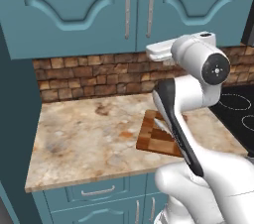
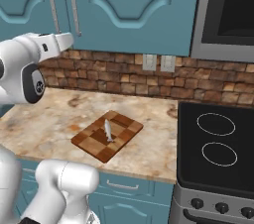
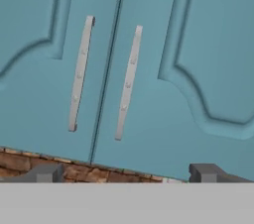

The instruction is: Open the cabinet, retrieve the rolling pin, and place it next to the meat on the cutting board to prepare for tenderizing.

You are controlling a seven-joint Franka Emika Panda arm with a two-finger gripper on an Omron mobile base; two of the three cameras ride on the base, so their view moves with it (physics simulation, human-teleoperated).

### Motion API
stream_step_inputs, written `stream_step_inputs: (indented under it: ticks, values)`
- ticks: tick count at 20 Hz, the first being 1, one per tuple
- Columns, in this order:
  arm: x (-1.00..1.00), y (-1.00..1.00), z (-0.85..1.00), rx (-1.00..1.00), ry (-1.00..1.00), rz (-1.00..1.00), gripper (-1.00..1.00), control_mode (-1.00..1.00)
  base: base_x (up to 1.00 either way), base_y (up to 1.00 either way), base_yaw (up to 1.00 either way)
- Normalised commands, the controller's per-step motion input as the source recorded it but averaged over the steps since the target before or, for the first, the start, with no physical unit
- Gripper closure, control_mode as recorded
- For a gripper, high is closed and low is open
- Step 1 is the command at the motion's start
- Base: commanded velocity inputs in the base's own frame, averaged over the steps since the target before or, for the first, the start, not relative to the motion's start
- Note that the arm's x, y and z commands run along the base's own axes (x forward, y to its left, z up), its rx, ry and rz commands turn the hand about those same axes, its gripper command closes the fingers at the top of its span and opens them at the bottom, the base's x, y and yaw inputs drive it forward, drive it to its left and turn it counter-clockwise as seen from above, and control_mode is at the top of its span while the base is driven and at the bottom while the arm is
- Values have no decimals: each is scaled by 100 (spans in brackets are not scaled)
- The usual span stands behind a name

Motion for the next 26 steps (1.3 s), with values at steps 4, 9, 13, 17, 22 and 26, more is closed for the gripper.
stream_step_inputs:
  ticks: [4,9,13,17,22,26]
  values:
    - [36,21,0,1,2,-1,-100,-100,0,0,0]
    - [38,8,0,0,1,-3,-100,-100,0,0,0]
    - [58,1,1,6,7,-2,-100,-100,0,0,0]
    - [54,0,2,10,10,0,-100,-100,0,0,0]
    - [62,0,8,12,15,0,-100,-100,0,0,0]
    - [54,0,15,9,10,0,-100,-100,0,0,0]
